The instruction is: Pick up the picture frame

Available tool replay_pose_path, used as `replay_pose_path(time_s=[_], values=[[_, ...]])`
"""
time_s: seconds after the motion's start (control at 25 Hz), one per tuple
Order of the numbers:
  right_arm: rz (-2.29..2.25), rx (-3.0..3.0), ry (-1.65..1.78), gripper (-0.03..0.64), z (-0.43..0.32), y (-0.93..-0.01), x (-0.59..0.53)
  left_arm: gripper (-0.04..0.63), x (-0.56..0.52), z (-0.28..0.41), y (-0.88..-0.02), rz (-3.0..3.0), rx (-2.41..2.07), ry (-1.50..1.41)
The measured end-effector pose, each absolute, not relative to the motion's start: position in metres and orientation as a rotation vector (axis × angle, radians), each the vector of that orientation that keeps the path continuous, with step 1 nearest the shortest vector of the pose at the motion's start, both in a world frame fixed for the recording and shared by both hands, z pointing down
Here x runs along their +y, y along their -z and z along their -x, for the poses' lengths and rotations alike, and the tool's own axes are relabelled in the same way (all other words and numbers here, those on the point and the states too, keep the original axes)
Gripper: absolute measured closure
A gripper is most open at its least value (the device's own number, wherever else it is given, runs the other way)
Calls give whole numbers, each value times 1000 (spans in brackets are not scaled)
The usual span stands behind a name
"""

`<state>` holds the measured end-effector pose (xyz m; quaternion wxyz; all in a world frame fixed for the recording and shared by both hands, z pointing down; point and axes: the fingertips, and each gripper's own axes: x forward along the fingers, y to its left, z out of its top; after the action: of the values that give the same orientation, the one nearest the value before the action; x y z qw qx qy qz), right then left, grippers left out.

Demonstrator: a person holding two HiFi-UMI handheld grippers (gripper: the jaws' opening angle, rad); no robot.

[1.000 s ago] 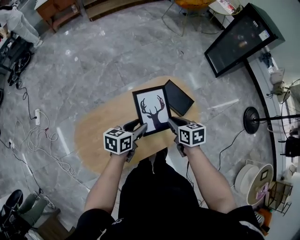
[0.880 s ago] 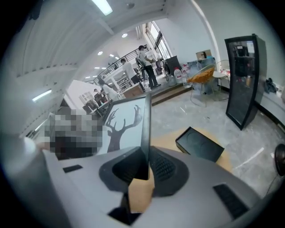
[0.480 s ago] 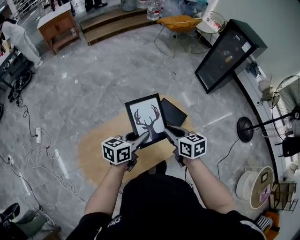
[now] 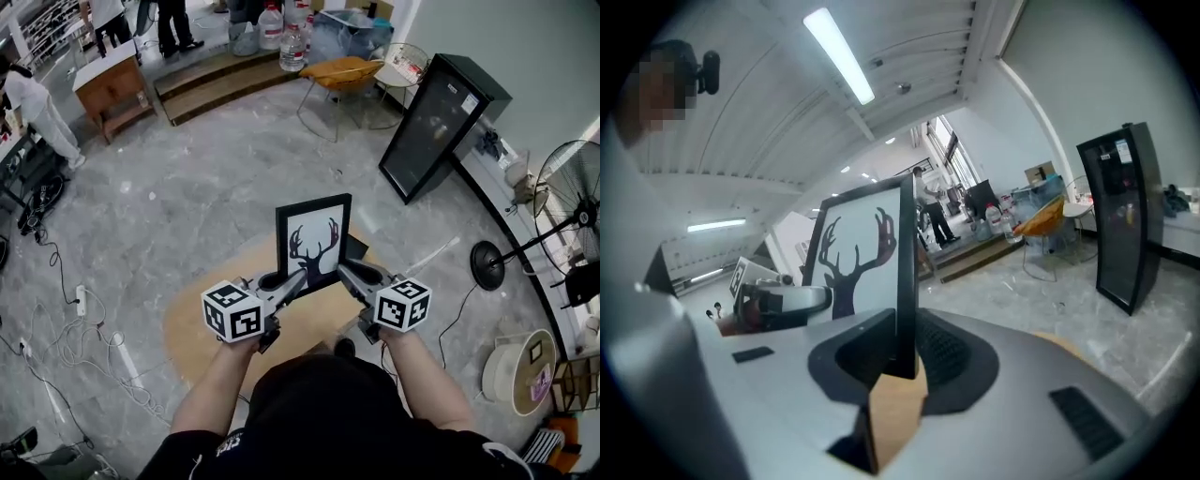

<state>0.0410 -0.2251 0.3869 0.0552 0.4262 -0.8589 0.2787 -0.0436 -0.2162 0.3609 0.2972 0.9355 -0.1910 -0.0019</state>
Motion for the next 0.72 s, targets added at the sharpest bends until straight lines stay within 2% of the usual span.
replay_pose_path(time_s=[0.4, 0.72], values=[[-1236, -2735, -668, 543, -99, -340, -214, 580, -221, 8, -312, -2554, -573, 80], [-1294, -2752, -569, 562, -198, -316, -198, 580, -224, -27, -289, -2576, -758, 85]])
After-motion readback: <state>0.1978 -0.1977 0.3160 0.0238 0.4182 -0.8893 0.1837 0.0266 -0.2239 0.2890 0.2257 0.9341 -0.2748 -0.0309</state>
